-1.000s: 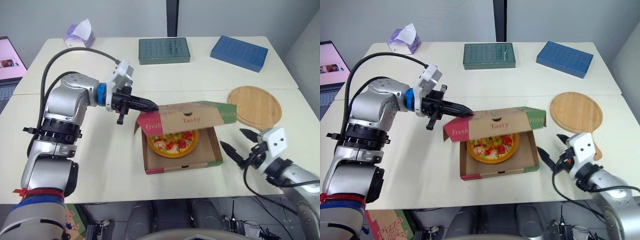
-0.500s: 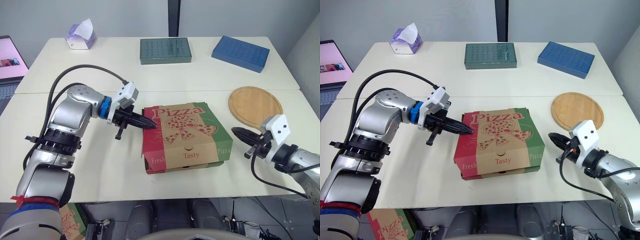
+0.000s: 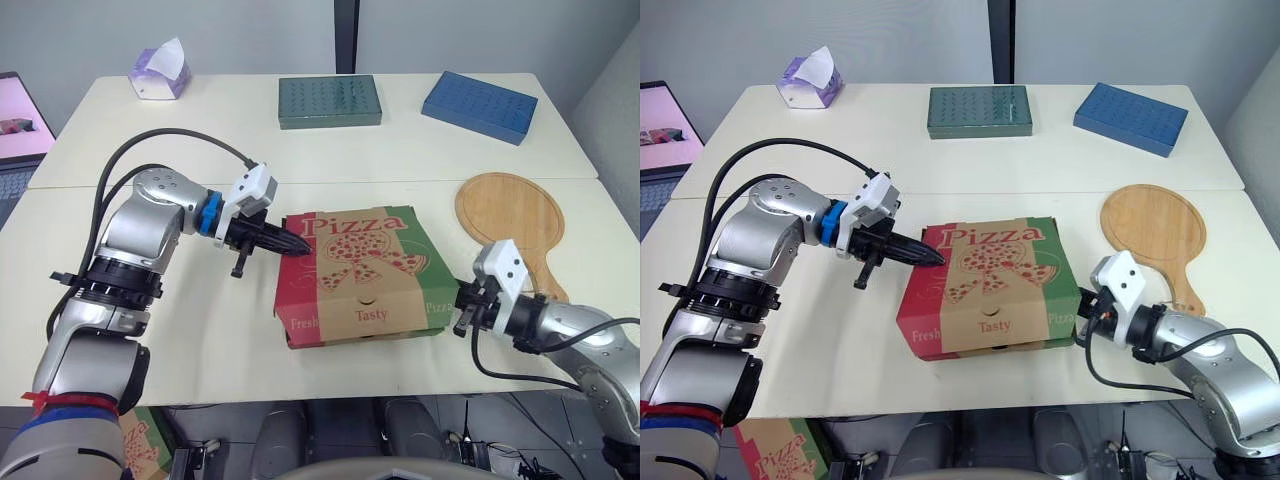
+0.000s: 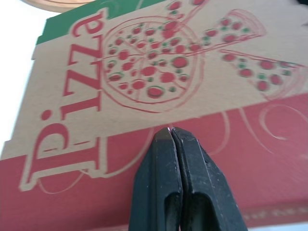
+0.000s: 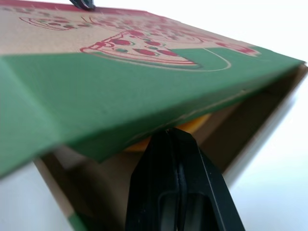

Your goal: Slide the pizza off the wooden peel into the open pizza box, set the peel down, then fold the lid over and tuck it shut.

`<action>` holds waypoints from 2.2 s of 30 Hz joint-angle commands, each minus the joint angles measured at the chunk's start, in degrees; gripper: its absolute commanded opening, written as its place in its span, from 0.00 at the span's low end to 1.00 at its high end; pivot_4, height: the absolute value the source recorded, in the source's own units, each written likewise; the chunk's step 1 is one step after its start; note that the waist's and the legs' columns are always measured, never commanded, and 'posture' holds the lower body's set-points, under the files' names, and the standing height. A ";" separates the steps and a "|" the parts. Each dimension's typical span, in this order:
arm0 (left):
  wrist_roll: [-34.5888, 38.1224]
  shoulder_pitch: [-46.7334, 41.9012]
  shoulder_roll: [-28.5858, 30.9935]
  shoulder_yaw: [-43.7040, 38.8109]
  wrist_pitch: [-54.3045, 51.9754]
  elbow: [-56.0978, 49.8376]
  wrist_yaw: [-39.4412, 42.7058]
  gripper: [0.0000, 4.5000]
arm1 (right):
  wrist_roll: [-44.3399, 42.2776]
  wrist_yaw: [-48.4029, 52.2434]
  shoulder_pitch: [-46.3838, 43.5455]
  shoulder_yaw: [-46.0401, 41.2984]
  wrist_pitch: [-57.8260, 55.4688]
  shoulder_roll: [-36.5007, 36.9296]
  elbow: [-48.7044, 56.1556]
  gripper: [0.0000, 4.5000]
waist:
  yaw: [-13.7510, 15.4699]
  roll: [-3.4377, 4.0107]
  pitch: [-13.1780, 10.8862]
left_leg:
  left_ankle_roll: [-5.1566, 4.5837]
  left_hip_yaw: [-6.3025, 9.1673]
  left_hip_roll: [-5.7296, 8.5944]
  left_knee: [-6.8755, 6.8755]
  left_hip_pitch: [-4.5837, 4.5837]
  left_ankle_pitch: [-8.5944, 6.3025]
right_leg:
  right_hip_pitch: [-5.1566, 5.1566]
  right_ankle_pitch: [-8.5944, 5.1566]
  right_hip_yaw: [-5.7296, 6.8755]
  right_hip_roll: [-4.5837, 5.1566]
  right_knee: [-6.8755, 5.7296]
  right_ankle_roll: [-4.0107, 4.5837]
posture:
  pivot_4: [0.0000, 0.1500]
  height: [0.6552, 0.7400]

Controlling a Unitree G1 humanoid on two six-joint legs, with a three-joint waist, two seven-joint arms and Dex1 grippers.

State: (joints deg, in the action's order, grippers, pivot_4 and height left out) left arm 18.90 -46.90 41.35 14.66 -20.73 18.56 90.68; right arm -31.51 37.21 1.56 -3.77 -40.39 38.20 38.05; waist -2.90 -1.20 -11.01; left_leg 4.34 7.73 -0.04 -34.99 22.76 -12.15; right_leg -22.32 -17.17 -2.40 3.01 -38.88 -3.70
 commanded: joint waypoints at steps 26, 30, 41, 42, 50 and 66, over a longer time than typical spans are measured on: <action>2.74 -1.25 -1.65 1.44 1.39 -5.51 1.82 0.00 | -23.63 11.35 1.47 -23.09 -10.26 20.04 9.10 1.00 | 0.78 -0.06 -0.03 | 0.00 -0.01 0.01 -0.10 0.01 0.00 | 0.08 0.06 0.00 0.01 0.01 0.00 | 1.00 1.00; 2.86 -0.79 -1.16 2.61 2.26 -6.67 1.82 0.00 | -16.91 9.69 -2.03 -15.83 -6.59 20.29 8.74 1.00 | 0.76 -0.06 -0.03 | 0.00 -0.03 0.01 -0.13 0.01 0.00 | 0.07 0.00 -0.01 0.01 0.02 -0.14 | 1.00 1.00; 4.73 -0.16 -1.05 4.23 1.20 -9.62 1.82 0.00 | -0.72 9.47 -2.94 -5.48 4.33 19.48 6.93 1.00 | 1.02 -0.06 -0.03 | 0.00 -0.02 0.02 -0.15 0.02 0.00 | 0.06 0.01 -0.01 0.01 0.01 -0.15 | 1.00 1.00; 4.91 -0.20 -0.91 4.48 1.23 -9.74 1.82 0.00 | 0.03 9.31 -3.14 -5.09 4.98 19.15 6.91 1.00 | 1.01 -0.06 -0.03 | 0.00 -0.02 0.02 -0.15 0.02 0.00 | 0.06 0.01 -0.02 0.01 0.01 -0.15 | 1.00 1.00; 4.86 1.45 -0.27 7.16 2.43 -12.62 1.82 0.00 | 2.03 9.76 -1.55 -3.68 5.71 17.82 7.74 1.00 | 1.01 -0.06 -0.03 | 0.00 -0.01 0.02 -0.16 0.02 0.00 | 0.07 0.08 -0.01 0.01 0.01 -0.03 | 1.00 1.00; 0.93 3.14 -0.72 8.76 5.80 -12.43 1.82 0.00 | 13.92 5.81 2.25 2.52 12.71 12.67 6.97 1.00 | 0.98 -0.05 -0.02 | 0.00 -0.03 0.01 -0.17 -0.04 0.00 | 0.10 0.01 -0.03 0.01 0.00 -0.15 | 1.00 1.00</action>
State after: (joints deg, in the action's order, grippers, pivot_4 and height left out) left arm 21.17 -44.43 40.62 22.26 -15.07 7.01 91.94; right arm -18.52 43.57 3.74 -0.77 -29.08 51.12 44.49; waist -1.92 -1.26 -11.04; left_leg 4.34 7.70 -0.03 -35.16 22.72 -12.14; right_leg -22.21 -17.16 -2.43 3.02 -38.88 -3.85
